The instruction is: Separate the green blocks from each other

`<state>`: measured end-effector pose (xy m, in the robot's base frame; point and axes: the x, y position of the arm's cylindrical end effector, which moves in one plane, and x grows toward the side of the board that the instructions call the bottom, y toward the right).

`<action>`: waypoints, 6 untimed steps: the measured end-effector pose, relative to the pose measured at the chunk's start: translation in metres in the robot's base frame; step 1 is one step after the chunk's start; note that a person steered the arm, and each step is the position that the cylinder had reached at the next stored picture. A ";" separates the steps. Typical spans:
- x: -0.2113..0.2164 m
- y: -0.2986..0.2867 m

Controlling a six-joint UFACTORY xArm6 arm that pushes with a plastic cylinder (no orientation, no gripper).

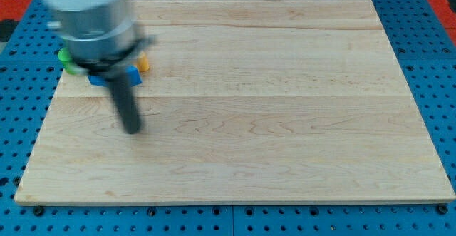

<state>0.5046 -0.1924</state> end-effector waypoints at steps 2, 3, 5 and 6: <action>-0.015 -0.113; -0.063 -0.112; -0.146 -0.102; -0.173 -0.066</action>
